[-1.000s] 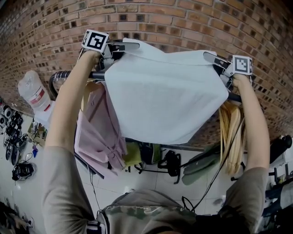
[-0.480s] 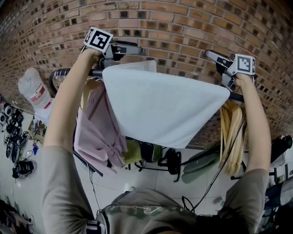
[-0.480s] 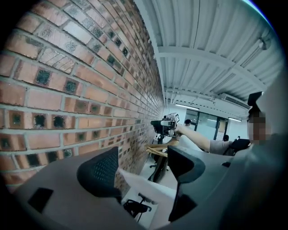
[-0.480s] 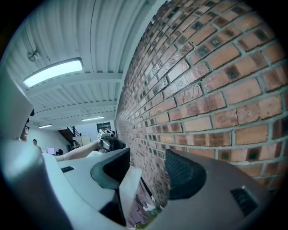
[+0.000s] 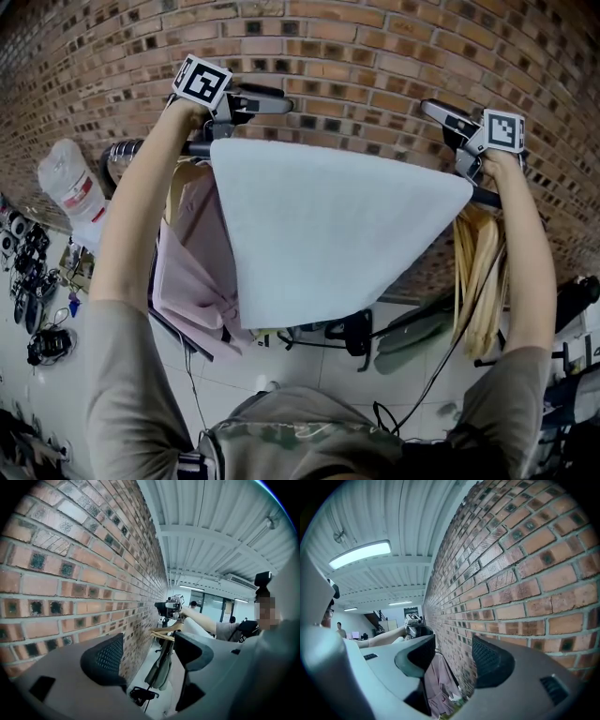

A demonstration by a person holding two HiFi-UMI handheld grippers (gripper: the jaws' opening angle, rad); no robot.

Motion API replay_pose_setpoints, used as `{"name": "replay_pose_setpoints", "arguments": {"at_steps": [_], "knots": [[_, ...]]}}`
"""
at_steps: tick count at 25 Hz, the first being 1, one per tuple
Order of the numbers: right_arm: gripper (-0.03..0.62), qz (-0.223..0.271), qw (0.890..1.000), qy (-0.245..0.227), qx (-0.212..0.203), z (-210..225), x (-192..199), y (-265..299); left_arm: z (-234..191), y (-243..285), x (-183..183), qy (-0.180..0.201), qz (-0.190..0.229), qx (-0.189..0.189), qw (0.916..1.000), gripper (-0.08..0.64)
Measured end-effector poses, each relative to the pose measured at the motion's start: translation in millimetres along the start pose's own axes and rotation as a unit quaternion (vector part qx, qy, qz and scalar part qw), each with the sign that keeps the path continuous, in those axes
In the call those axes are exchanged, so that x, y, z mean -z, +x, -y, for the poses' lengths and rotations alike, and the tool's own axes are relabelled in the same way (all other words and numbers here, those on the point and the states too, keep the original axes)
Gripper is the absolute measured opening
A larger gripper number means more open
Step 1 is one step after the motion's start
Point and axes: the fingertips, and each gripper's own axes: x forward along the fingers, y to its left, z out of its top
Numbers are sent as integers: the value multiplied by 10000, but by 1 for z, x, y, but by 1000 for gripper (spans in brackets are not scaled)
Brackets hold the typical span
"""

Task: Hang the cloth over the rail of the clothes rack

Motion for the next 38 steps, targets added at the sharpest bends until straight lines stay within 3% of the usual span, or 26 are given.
{"name": "replay_pose_setpoints", "arguments": {"at_steps": [4,8,11,13,14,15,16,17,19,23,28,30,34,38], "knots": [[224,76,9992,-298,236,4,-4,-6,-3,-3,-5,330,22,-209,9992,339],[224,249,9988,-387,193,1,-12,-10,-2,-4,-9,364,81,-223,9991,336],[224,104,9981,-472,381,6,-6,-12,-4,-4,-8,404,40,-289,9988,329],[222,14,9969,-541,564,12,-4,-15,-8,-6,-9,369,69,-364,9986,183],[216,3,9963,-584,625,14,-4,-17,-12,-9,-11,344,130,-460,9983,48],[120,22,9957,-639,673,15,-6,-19,-16,-13,-15,313,221,-553,9977,6],[22,75,9953,-680,689,14,-8,-21,-18,-16,-17,226,330,-568,9976,5],[9,136,9953,-695,654,13,-10,-21,-16,-18,-19,65,438,-483,9979,5],[9,138,9959,-711,536,8,-9,-18,-10,-16,-18,-245,568,-243,9978,6],[9,-41,9951,-770,615,11,-2,-17,-9,-15,-16,-221,511,-211,9982,6],[9,80,9944,-883,571,8,-9,-17,-8,-15,-17,-184,519,-209,9983,6],[9,227,9924,-1072,554,3,-17,-18,-3,-14,-15,-287,534,-88,9981,6],[9,738,9892,-1205,382,-12,-41,-27,2,-14,-15,-102,474,-81,9988,6],[9,1025,9843,-1332,533,-23,-59,-33,5,-12,-14,-47,353,30,9994,6]]}}
